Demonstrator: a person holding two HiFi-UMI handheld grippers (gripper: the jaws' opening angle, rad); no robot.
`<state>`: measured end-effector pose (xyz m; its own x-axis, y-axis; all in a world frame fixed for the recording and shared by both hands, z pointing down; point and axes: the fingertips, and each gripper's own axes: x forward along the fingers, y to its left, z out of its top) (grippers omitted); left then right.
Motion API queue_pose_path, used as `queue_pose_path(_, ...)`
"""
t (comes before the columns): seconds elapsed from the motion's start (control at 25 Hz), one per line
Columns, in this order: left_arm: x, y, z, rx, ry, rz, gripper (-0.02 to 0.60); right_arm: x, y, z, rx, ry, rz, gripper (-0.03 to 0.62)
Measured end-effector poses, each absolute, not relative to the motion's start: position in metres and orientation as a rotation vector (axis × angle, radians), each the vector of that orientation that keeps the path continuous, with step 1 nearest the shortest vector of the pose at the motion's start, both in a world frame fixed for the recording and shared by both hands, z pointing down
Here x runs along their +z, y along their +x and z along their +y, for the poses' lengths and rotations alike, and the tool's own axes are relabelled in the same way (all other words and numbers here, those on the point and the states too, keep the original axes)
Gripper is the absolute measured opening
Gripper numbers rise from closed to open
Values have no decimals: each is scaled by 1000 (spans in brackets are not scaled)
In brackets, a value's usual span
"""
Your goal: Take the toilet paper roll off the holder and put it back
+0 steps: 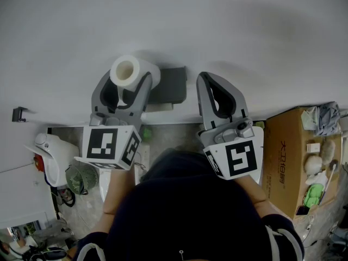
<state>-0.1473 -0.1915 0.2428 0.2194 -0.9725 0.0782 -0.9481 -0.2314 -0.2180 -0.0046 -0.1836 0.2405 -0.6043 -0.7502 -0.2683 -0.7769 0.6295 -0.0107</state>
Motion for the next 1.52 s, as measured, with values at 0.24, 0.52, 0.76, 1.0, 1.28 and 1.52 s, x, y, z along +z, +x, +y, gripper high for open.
queue_pose_path(0.24,249,-145,-196,-318,-2368,1861,291,239,-4,-187,161,-1242,2591,17)
queue_pose_path(0.52,256,-142,-199,-336,-2379,1858,291,243,-2,-189,159,-1252,2599,17)
queue_pose_path(0.76,262,-137,-201,-359,-2385,1852,291,243,1,-191,156,-1256,2593,17)
queue_pose_path(1.0,266,-138,-203,-370,-2391,1847,291,242,-2,-192,154,-1259,2591,17)
queue_pose_path(1.28,266,-138,-203,-367,-2387,1845,291,241,-1,-193,152,-1262,2588,17)
queue_pose_path(1.52,266,-138,-203,-362,-2381,1843,291,242,-1,-193,151,-1262,2588,17)
